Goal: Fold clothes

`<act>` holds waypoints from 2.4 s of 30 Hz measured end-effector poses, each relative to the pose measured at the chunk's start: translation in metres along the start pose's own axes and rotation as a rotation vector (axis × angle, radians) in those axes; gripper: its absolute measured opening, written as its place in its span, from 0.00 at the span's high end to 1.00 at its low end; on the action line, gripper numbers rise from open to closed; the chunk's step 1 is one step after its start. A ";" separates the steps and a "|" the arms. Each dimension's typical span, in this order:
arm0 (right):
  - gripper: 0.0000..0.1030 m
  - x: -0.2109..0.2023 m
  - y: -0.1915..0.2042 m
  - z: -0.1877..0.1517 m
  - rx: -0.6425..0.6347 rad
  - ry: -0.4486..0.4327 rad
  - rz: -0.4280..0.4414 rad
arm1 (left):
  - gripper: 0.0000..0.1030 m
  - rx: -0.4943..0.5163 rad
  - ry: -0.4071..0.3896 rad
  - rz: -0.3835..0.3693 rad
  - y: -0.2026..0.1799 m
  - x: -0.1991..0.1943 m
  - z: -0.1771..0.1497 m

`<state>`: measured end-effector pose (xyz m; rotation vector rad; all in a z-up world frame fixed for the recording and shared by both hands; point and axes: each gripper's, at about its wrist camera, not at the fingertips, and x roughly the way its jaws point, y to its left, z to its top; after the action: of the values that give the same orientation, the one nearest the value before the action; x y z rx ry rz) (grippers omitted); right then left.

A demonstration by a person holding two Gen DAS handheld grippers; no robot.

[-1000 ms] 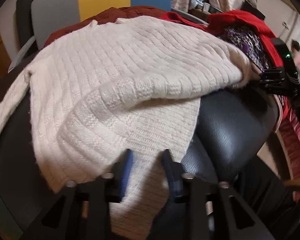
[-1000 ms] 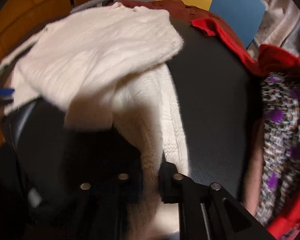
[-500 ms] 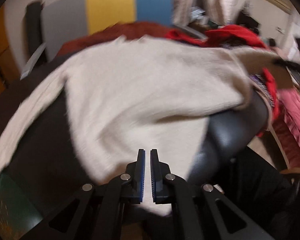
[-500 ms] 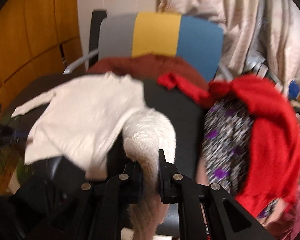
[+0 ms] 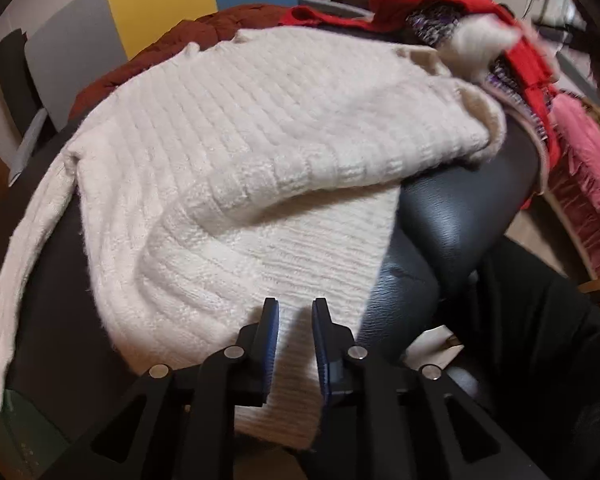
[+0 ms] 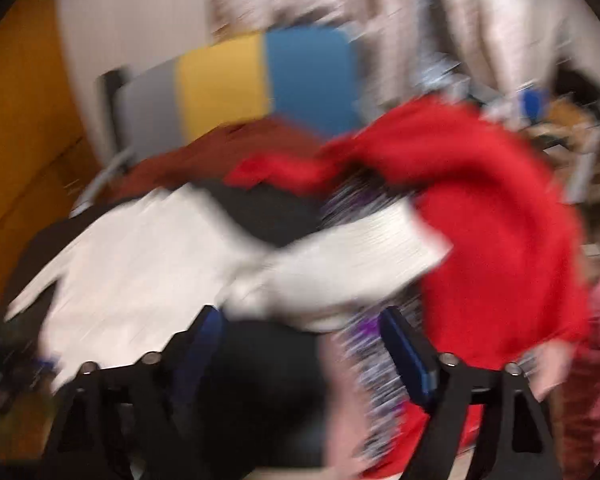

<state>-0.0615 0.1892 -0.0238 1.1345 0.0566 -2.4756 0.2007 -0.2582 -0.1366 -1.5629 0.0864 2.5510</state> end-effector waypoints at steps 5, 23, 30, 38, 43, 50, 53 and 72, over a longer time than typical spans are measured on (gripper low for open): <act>0.14 0.062 0.058 -0.042 0.042 0.126 0.219 | 0.69 0.042 -0.039 -0.030 -0.015 -0.009 0.004; 0.88 0.078 0.149 -0.031 -0.063 0.116 0.586 | 0.95 0.074 -0.040 -0.022 -0.012 -0.006 0.021; 0.90 0.048 0.127 -0.020 -0.092 0.085 0.576 | 0.95 -0.029 -0.198 -0.179 0.012 -0.081 0.016; 0.56 0.078 0.112 -0.054 -0.101 0.192 0.322 | 0.92 -0.198 -0.193 -0.181 0.033 -0.053 0.016; 0.39 0.107 0.163 -0.045 -0.146 0.158 0.365 | 0.83 -0.309 -0.244 -0.077 0.048 -0.022 0.045; 0.34 0.194 0.205 -0.023 -0.089 0.130 0.253 | 0.82 -0.370 -0.161 0.042 0.057 0.038 0.053; 0.34 0.229 0.217 -0.022 -0.132 0.140 0.160 | 0.82 -0.441 -0.129 0.019 0.058 0.053 0.034; 0.07 0.268 0.238 -0.019 -0.310 0.084 0.088 | 0.79 -0.886 -0.264 0.191 0.257 -0.001 0.012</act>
<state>-0.1120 -0.1189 -0.2011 1.0799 0.3921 -2.2437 0.1499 -0.5109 -0.1376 -1.4260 -1.1074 3.1223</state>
